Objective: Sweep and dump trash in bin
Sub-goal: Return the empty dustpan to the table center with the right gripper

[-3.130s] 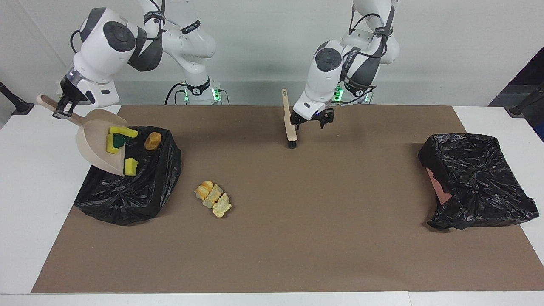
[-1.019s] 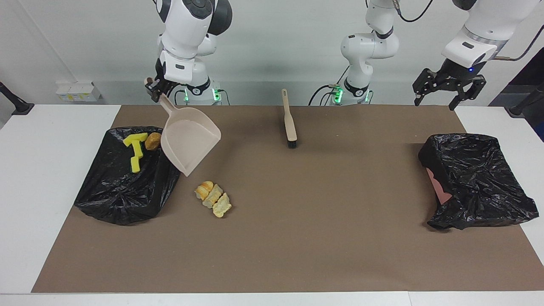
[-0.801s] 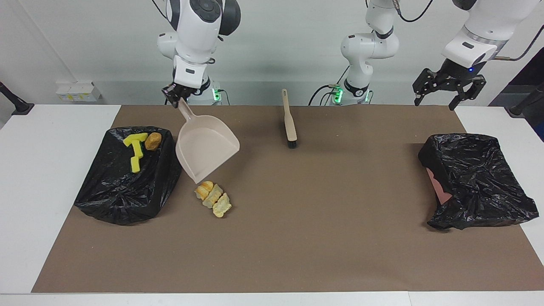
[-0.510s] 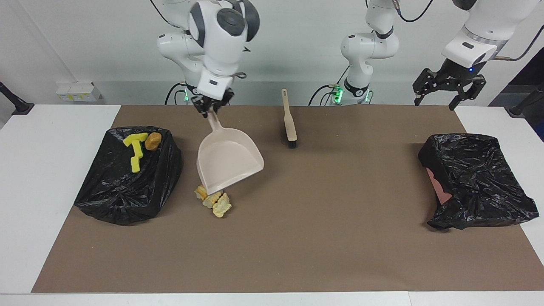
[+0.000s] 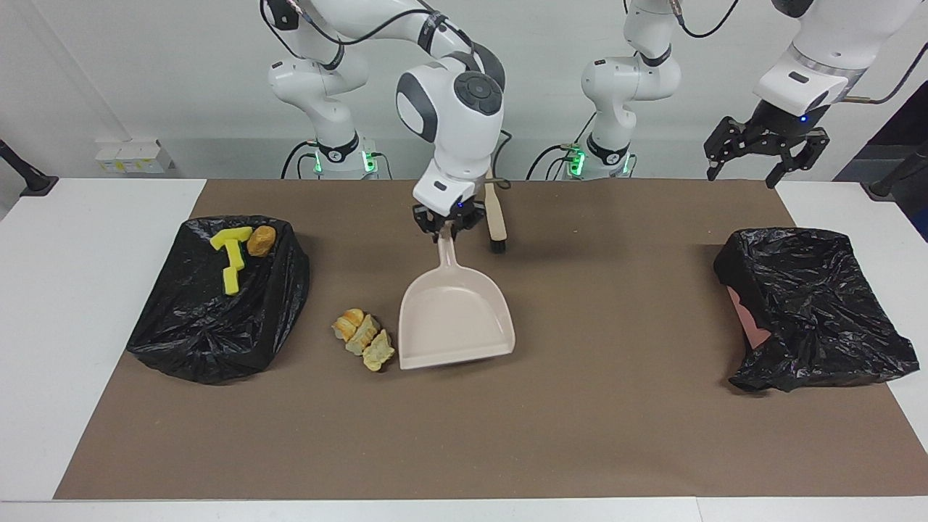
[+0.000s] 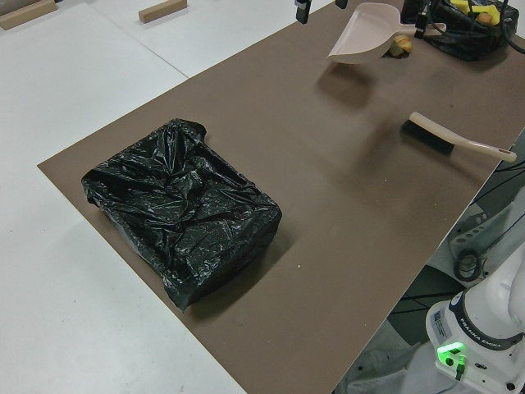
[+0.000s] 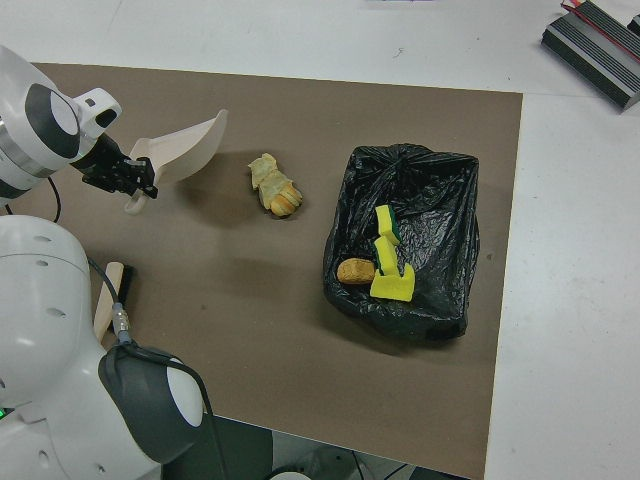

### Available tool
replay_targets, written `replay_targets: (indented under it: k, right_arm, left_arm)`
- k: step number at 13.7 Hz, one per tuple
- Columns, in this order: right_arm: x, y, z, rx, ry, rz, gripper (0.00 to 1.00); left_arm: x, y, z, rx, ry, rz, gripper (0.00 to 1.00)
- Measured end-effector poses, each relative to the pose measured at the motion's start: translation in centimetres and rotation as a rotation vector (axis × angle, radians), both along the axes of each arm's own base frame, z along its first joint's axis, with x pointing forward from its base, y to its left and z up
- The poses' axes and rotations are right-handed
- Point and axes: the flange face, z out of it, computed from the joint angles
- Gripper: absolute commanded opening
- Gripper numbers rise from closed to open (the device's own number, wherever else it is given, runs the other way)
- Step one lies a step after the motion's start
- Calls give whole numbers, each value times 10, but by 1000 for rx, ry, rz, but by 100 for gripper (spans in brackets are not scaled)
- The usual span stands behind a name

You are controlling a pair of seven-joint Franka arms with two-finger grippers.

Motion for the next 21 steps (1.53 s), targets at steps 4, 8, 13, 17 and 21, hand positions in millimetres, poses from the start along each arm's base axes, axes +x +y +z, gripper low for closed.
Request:
replay_targets:
  k: [4, 8, 13, 17, 21]
  right_arm:
    - [16, 57, -40, 105, -67, -68, 0]
    - [31, 86, -70, 141, -66, -103, 0]
    - [52, 83, -98, 182, -95, -124, 25]
    - [50, 86, -106, 211, -117, -120, 57]
    - [45, 85, -97, 206, -118, -114, 100]
  left_arm:
    - [0, 0, 0, 0, 0, 0, 100]
    - [0, 0, 0, 0, 0, 0, 100]
    - [0, 0, 0, 0, 0, 0, 100]
    - [-1, -1, 0, 1, 8, -1, 100]
    - [-23, -24, 17, 6, 23, -41, 100]
